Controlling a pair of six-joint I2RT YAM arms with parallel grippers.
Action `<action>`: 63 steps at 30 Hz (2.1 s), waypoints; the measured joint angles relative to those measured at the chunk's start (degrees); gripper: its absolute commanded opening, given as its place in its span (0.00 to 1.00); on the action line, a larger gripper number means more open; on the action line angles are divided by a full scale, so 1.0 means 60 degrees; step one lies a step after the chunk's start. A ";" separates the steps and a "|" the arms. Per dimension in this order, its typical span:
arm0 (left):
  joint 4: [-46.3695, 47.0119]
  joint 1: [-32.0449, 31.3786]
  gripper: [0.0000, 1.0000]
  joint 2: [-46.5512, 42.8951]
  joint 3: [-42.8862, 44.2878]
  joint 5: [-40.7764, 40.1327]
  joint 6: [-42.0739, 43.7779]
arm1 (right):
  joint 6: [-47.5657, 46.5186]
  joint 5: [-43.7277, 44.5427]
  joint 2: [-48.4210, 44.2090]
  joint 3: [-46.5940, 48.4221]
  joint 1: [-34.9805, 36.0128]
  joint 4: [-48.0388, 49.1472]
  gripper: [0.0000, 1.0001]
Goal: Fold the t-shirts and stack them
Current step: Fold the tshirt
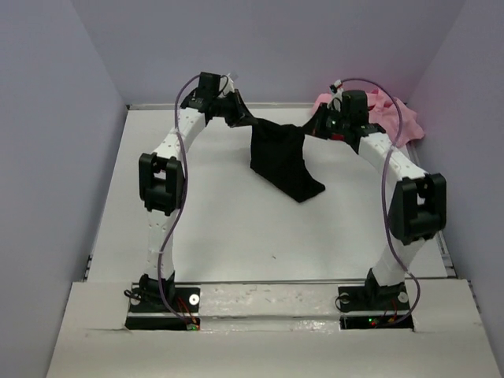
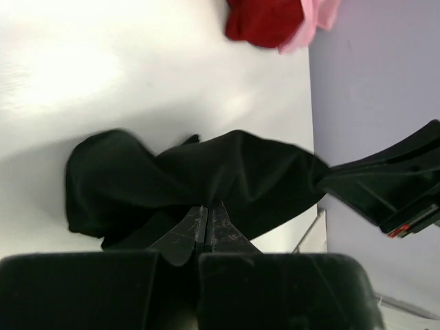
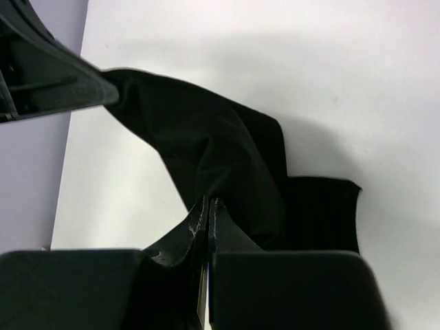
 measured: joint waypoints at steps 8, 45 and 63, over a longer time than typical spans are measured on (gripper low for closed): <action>-0.0062 0.1599 0.00 0.1596 0.0958 0.0299 -0.0634 | 0.0444 -0.1344 0.4186 0.4827 -0.0492 -0.0816 0.00; 0.2211 -0.1690 0.01 -0.4830 -0.8470 0.0295 -0.0831 | 0.0863 -0.2940 -0.3330 -0.3577 -0.0419 -0.3297 0.00; 0.2029 -0.3340 0.75 -0.7555 -1.1224 0.0200 -0.1679 | -0.0514 -0.0066 -0.3249 -0.4408 -0.0419 -0.7759 1.00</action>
